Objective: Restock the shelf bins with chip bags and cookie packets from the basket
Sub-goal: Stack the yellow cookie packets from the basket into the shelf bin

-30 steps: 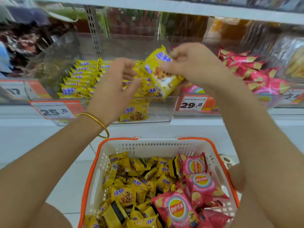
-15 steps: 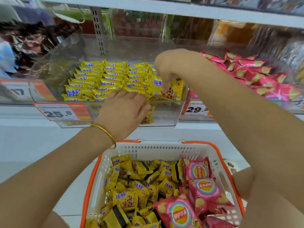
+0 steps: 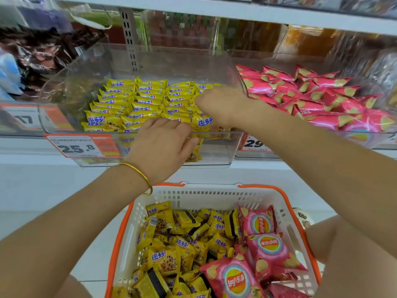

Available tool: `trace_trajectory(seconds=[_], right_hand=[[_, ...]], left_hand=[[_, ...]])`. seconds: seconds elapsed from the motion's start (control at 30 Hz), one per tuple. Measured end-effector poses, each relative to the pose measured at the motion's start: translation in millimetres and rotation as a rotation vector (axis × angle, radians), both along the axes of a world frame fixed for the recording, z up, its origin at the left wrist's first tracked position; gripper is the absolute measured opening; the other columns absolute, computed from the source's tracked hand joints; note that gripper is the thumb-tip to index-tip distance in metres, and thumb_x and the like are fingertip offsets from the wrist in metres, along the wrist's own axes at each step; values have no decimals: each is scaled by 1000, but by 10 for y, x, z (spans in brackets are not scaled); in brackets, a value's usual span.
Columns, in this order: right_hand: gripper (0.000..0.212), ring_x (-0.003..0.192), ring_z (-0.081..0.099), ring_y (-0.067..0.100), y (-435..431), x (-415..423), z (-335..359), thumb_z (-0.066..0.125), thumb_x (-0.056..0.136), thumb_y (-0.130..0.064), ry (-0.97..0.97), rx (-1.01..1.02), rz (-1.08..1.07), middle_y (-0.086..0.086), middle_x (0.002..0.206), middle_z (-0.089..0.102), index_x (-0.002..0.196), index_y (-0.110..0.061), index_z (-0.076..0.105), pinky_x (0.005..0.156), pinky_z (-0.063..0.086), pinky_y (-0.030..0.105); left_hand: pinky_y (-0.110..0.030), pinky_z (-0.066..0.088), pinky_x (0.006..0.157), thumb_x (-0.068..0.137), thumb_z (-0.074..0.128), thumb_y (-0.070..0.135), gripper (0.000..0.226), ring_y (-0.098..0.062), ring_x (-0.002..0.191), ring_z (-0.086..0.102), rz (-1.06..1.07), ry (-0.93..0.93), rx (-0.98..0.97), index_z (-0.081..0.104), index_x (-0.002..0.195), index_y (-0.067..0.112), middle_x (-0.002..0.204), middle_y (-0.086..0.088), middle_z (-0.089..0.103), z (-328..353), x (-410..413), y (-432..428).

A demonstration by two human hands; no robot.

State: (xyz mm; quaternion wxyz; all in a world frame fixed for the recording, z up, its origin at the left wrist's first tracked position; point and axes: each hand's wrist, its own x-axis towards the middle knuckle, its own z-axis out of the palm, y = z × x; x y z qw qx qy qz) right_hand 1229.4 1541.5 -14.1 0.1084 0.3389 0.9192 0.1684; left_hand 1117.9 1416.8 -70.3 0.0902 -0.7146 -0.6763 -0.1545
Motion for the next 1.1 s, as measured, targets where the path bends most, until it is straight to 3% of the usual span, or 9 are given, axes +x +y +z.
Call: trace_trajectory(seconds=[0.13, 0.4, 0.53, 0.6, 0.67, 0.77, 0.9, 0.97, 1.1], right_hand=[[28, 100, 56, 33, 20, -17, -117, 46, 89, 6, -16, -35, 14, 17, 115, 57, 116, -2, 48, 66, 37, 33], [21, 93, 55, 30, 46, -47, -73, 57, 86, 2, 1, -127, 0, 15, 110, 57, 104, -7, 51, 61, 40, 31], [22, 91, 55, 21, -295, 214, 167, 68, 79, -9, 450, -120, 64, 4, 96, 59, 96, -11, 55, 77, 47, 35], [21, 77, 53, 15, -653, 418, 127, 70, 75, -8, 747, -288, 155, 1, 85, 57, 91, -13, 56, 72, 45, 31], [20, 71, 54, 14, -919, 563, -207, 72, 75, -8, 824, -526, 127, 0, 79, 58, 90, -10, 60, 68, 44, 28], [17, 77, 53, 11, -1196, 577, -1093, 72, 81, -20, 499, -849, -29, -6, 81, 56, 95, -12, 65, 70, 42, 26], [45, 86, 63, 22, -1616, 492, -2141, 62, 85, -48, -91, -1056, 2, 4, 94, 67, 100, -6, 69, 63, 46, 30], [48, 88, 64, 26, -1754, 481, -2432, 64, 83, -48, -194, -1060, 20, 11, 98, 68, 95, -2, 67, 61, 49, 34], [32, 64, 47, 20, -1743, 491, -2510, 69, 82, -33, -149, -1112, 28, 7, 72, 52, 73, -5, 55, 49, 32, 26]], left_hand=[[-40, 36, 90, 86, 16, 50, 60, -32, 94, 58, -11, 5, 6, 63, 96, 13, 92, -6, 67, -1, 0, -7], [-40, 35, 91, 88, 20, 48, 58, -31, 100, 57, -79, -33, 38, 62, 104, 12, 102, -6, 66, -1, -38, -17], [-44, 43, 81, 93, 41, 29, 32, -34, 96, 57, -204, -8, 260, 62, 103, 6, 104, -11, 63, 138, -19, -195], [-46, 43, 75, 93, 45, 23, 26, -35, 87, 56, -269, 29, 316, 63, 96, 4, 95, -13, 63, 174, -1, -348], [-45, 43, 73, 93, 45, 22, 26, -34, 82, 55, -319, 41, 255, 63, 92, 3, 89, -13, 63, 89, -11, -487], [-45, 48, 71, 91, 42, 29, 32, -32, 87, 56, -316, 100, 9, 65, 91, 8, 89, -9, 64, -196, -58, -647], [-42, 52, 64, 88, 35, 34, 41, -31, 81, 58, -323, 129, -240, 67, 85, 10, 84, -8, 65, -483, -74, -760], [-44, 53, 61, 88, 32, 36, 44, -31, 78, 57, -339, 126, -277, 67, 82, 9, 80, -8, 64, -547, -71, -769], [-45, 52, 59, 89, 29, 39, 47, -29, 76, 56, -353, 122, -299, 65, 79, 10, 75, -6, 61, -586, -49, -719]])
